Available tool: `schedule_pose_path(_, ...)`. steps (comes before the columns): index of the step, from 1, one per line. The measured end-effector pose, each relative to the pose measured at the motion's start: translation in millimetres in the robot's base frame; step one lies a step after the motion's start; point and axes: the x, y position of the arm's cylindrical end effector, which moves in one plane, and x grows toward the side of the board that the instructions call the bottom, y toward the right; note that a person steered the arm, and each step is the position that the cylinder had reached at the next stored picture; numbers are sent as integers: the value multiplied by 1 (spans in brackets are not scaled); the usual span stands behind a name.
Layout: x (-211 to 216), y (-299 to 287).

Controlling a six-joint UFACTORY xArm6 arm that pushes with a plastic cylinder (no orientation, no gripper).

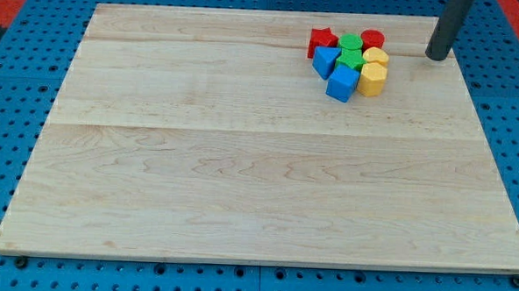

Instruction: Move the group of blocks slightly left

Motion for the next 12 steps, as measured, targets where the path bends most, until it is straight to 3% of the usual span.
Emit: schedule_pose_path(12, -11, -5)
